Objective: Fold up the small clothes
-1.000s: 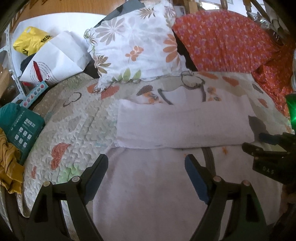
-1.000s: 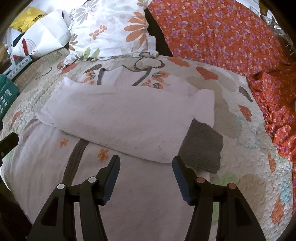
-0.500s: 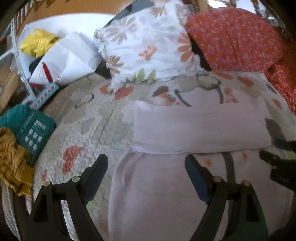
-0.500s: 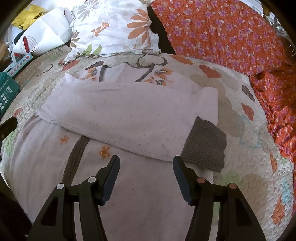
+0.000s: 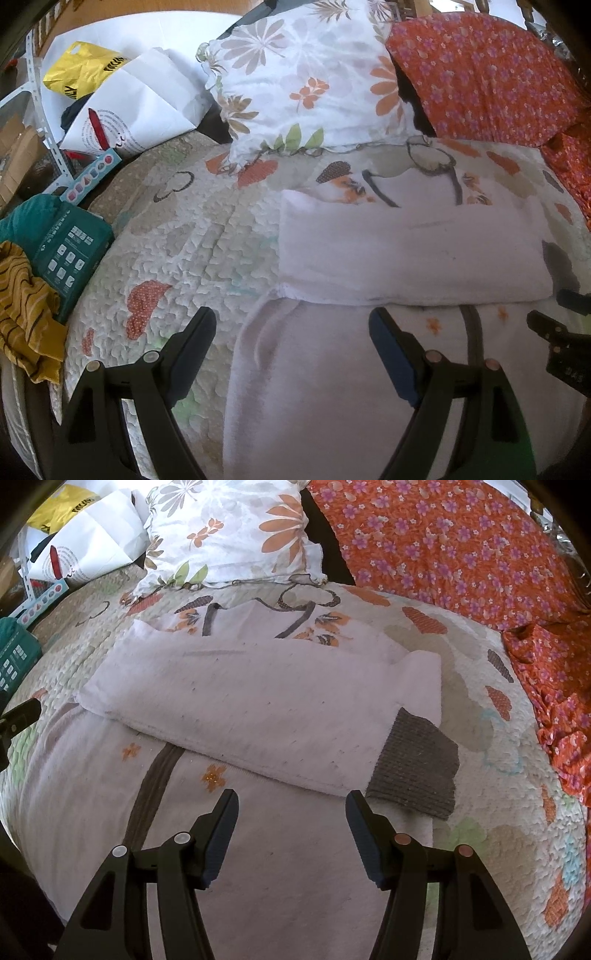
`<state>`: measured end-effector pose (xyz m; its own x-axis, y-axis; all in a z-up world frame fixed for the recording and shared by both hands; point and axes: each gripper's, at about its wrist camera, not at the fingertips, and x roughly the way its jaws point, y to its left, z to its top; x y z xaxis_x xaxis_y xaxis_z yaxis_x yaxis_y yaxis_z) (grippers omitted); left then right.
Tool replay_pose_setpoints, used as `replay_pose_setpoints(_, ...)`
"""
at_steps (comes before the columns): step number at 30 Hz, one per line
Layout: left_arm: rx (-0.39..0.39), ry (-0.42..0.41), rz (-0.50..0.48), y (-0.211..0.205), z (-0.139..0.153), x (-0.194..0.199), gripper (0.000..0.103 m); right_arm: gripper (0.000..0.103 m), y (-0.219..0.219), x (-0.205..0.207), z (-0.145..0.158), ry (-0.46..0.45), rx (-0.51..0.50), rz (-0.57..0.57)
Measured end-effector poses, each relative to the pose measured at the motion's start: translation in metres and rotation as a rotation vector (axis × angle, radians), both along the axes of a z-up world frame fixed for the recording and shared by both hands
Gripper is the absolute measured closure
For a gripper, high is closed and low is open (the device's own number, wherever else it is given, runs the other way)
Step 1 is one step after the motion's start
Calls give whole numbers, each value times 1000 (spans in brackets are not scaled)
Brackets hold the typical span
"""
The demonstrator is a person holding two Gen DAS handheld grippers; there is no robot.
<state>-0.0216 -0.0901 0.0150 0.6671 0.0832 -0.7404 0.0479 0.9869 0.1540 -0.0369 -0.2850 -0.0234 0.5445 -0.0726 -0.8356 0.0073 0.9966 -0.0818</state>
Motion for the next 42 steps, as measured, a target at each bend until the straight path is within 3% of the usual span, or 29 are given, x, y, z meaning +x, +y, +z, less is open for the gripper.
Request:
replay_pose_setpoints(14, -68, 67, -2, 8, -4, 12, 19, 37, -1, 1, -7, 20, -2, 14)
replay_pose_setpoints(18, -68, 4, -8, 8, 3, 7, 19, 37, -1, 1, -7, 17, -2, 15)
replay_pose_setpoints(22, -75, -138, -18, 8, 23, -7, 19, 37, -1, 1, -7, 12, -5, 20)
replay_pose_setpoints(27, -91, -227, -24, 9, 38, -15, 19, 36, -1, 2, -6, 10, -9, 21)
replay_pose_setpoints(36, -103, -284, -28, 9, 46, -23, 16, 36, -1, 1, -4, 0, -20, 30)
replay_pose_setpoints(42, -88, -255, -18, 8, 42, -20, 15, 36, -1, 0, -4, -2, -22, 32)
